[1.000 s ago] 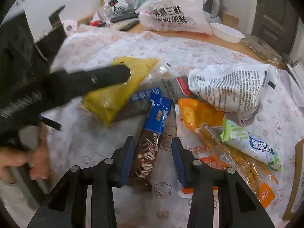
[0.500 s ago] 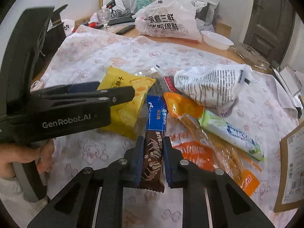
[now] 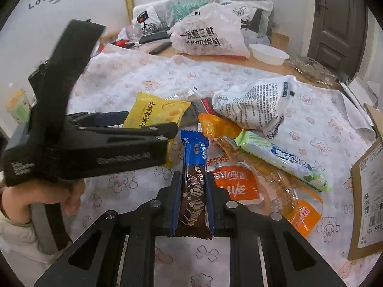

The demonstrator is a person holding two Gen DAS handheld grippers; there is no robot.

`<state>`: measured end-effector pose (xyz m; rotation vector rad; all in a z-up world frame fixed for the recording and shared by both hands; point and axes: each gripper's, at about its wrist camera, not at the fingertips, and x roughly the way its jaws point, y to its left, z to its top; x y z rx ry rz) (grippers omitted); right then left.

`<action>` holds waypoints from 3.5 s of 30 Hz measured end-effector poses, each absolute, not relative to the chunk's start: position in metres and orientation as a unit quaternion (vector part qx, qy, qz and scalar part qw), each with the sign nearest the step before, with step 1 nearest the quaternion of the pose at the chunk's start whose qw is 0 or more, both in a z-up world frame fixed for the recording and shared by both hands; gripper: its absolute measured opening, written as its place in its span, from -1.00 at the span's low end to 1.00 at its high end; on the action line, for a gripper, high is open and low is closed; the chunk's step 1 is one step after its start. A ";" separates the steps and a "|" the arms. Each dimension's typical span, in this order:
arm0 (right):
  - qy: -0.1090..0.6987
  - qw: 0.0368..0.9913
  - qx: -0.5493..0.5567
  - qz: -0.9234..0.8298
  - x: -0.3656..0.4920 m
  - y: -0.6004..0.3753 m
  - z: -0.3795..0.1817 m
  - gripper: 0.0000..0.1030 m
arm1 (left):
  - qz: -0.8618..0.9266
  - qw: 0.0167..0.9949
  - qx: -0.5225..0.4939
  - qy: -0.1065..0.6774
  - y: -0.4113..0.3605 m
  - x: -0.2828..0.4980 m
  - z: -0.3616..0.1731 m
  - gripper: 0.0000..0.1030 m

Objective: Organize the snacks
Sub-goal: 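Carry the yellow pack and chocolate bar with both tools over the box, then open both tools to drop the yellow pack and chocolate bar into the box, then move both tools back over the remaining snacks on the table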

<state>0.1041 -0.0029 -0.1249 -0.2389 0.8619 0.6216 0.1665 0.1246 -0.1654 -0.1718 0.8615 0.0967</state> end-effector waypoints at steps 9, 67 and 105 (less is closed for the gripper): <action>0.421 0.842 -0.130 0.312 0.097 -0.009 -0.145 -0.73 | 0.099 0.902 -0.040 0.418 0.109 0.171 -0.166 0.26; 0.309 0.939 0.002 0.149 0.144 -0.327 -0.049 -0.73 | -0.215 0.894 0.015 0.392 -0.237 0.226 -0.025 0.25; 0.309 0.899 -0.071 0.303 0.072 -0.140 -0.021 -0.26 | -0.109 0.936 -0.071 0.326 -0.003 0.113 -0.018 0.56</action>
